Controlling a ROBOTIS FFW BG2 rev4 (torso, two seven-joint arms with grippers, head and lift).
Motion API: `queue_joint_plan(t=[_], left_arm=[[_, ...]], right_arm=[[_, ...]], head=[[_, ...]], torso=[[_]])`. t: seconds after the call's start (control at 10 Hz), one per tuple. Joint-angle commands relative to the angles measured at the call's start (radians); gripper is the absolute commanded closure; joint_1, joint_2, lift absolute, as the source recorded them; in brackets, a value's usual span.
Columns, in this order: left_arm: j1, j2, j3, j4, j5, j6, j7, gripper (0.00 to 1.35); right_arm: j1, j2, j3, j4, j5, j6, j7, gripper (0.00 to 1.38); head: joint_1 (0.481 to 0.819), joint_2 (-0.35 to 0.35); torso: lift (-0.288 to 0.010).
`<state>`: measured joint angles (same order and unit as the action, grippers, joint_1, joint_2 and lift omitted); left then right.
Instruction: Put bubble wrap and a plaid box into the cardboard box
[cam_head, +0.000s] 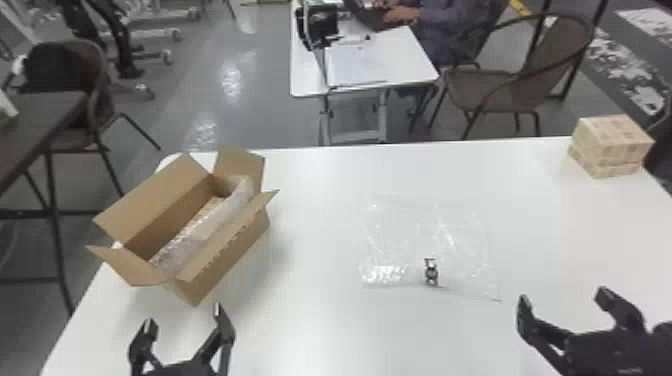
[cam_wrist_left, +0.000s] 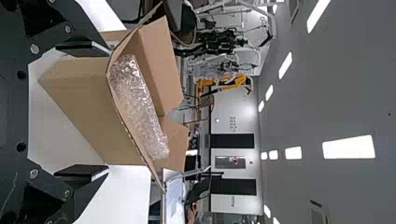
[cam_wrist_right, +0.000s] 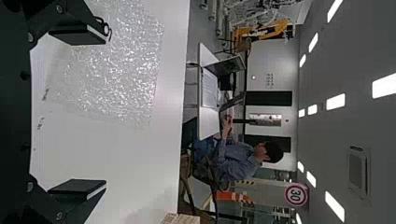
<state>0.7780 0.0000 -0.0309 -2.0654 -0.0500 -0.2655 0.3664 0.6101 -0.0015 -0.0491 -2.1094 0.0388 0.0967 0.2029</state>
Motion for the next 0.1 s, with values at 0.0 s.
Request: queue_joint_plan(t=[0.0], left_arm=[[-0.005, -0.003, -0.003, 0.005, -0.007, -0.008, 0.005, 0.37]], right_arm=[[0.004, 0.002, 0.0, -0.001, 0.004, -0.005, -0.007, 0.2]], head=[[0.695, 0.112]], torso=[[-0.107]])
